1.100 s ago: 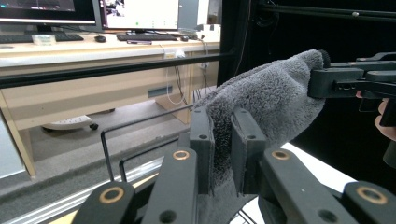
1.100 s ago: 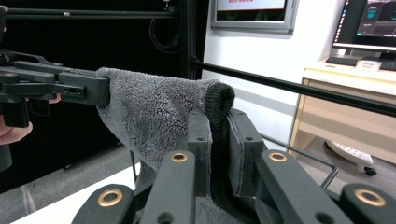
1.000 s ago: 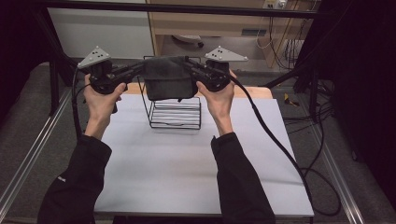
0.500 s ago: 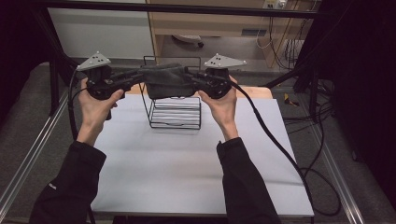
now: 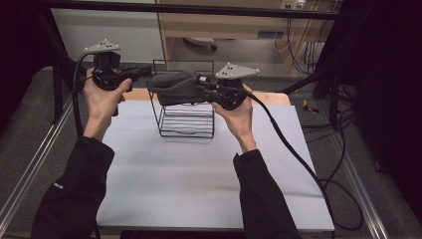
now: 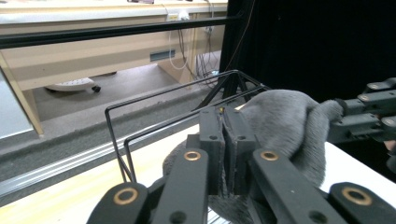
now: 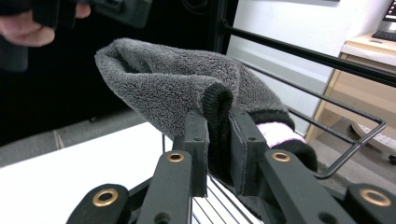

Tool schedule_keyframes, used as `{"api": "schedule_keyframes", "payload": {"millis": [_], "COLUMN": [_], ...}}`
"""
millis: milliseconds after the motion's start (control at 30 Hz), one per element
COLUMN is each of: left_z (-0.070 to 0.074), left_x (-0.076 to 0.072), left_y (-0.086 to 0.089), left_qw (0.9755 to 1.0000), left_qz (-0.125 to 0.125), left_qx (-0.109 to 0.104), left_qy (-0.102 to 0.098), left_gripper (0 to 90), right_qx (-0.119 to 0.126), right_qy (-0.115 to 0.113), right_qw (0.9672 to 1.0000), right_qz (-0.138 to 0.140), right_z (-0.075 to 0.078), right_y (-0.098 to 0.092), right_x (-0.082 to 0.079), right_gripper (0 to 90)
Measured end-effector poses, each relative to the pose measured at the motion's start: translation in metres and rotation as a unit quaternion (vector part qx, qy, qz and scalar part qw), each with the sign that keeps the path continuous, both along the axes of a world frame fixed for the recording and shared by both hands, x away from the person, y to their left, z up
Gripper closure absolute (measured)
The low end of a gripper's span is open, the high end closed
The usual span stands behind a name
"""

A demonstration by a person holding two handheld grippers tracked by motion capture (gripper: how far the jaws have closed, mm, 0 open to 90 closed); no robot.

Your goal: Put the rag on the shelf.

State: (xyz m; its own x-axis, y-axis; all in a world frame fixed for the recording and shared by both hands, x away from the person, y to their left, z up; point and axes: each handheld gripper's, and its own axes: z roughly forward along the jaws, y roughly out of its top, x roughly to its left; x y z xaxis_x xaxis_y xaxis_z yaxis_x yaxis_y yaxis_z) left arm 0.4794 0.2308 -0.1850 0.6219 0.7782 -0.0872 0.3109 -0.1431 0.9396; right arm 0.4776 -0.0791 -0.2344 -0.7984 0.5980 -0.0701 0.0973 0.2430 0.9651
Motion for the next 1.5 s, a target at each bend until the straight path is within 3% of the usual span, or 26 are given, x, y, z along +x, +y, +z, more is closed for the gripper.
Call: {"api": "schedule_keyframes", "payload": {"millis": [67, 200, 333, 467, 633, 733, 800, 867, 933, 1067, 1233, 1500], "left_z": [-0.001, -0.007, -0.018, -0.027, -0.037, -0.044, -0.049, -0.053, -0.057, -0.063, -0.074, -0.092], "left_x": [0.002, -0.003, -0.01, -0.015, -0.018, -0.017, -0.016, -0.016, -0.015, -0.013, -0.009, 0.001], "left_y": [-0.001, -0.006, -0.011, -0.011, -0.011, -0.014, -0.017, -0.019, -0.021, -0.021, -0.022, -0.022], "left_qw": [1.0, 0.9989, 0.9978, 0.997, 0.9961, 0.995, 0.994, 0.9936, 0.9933, 0.9933, 0.9937, 0.9962], "left_qz": [-0.005, -0.038, -0.054, -0.06, -0.065, -0.069, -0.07, -0.07, -0.069, -0.065, -0.055, -0.032], "left_qx": [0.0, 0.019, 0.031, 0.041, 0.05, 0.062, 0.073, 0.08, 0.086, 0.09, 0.089, 0.066], "left_qy": [0.006, 0.022, 0.023, 0.025, 0.032, 0.037, 0.041, 0.038, 0.035, 0.032, 0.04, 0.046], "left_gripper": [89.0, 89.8, 89.9, 89.9, 89.9, 89.9, 89.9, 89.9, 89.9, 89.9, 89.9, 89.8], "right_qx": [-0.006, -0.006, -0.01, -0.016, -0.009, 0.006, 0.01, 0.01, 0.012, -0.019, -0.021, -0.014], "right_qy": [-0.001, -0.002, -0.002, 0.006, 0.008, 0.005, 0.005, 0.013, 0.034, 0.062, 0.089, 0.101], "right_qw": [1.0, 1.0, 0.9999, 0.9999, 0.9999, 0.9999, 0.9999, 0.9999, 0.9993, 0.9979, 0.9955, 0.994], "right_qz": [-0.001, -0.002, -0.002, 0.0, 0.002, 0.008, 0.007, 0.005, 0.0, -0.007, -0.022, -0.039], "right_z": [-0.001, -0.001, -0.001, 0.001, 0.012, 0.02, 0.024, 0.025, 0.021, 0.006, -0.013, -0.039], "right_y": [0.001, 0.001, 0.001, 0.0, -0.005, -0.005, -0.003, -0.001, 0.002, 0.01, 0.01, 0.005], "right_x": [-0.001, -0.001, -0.002, -0.005, -0.012, -0.015, -0.016, -0.014, -0.009, 0.002, 0.009, 0.017], "right_gripper": [79.2, 78.9, 76.8, 67.5, 49.4, 46.6, 49.4, 64.3, 72.6, 84.8, 89.4, 89.2]}}
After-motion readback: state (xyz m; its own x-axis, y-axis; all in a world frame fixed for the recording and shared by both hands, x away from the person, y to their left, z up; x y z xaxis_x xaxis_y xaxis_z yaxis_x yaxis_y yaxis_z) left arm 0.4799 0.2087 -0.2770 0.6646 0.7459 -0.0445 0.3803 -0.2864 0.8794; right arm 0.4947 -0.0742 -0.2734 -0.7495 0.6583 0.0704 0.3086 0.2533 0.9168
